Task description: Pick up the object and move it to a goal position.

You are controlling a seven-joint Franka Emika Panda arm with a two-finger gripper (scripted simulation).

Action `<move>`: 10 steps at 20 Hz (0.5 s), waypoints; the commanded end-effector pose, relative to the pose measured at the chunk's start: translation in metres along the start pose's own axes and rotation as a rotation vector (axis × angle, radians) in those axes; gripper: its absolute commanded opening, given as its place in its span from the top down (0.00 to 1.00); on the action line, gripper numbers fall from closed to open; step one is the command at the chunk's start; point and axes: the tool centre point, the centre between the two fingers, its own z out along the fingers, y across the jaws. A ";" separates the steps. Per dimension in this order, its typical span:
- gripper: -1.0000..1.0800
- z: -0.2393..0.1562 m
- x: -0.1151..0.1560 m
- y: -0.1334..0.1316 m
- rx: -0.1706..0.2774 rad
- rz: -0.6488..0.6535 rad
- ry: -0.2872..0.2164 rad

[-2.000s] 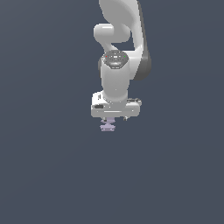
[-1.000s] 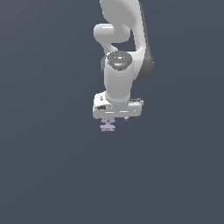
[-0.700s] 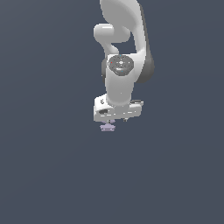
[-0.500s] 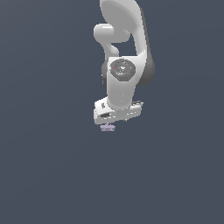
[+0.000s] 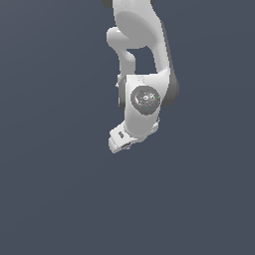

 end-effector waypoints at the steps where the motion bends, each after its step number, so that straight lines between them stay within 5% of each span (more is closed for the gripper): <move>1: 0.19 0.005 0.001 0.001 0.005 -0.075 -0.036; 10: 0.19 0.023 0.003 0.007 0.039 -0.330 -0.158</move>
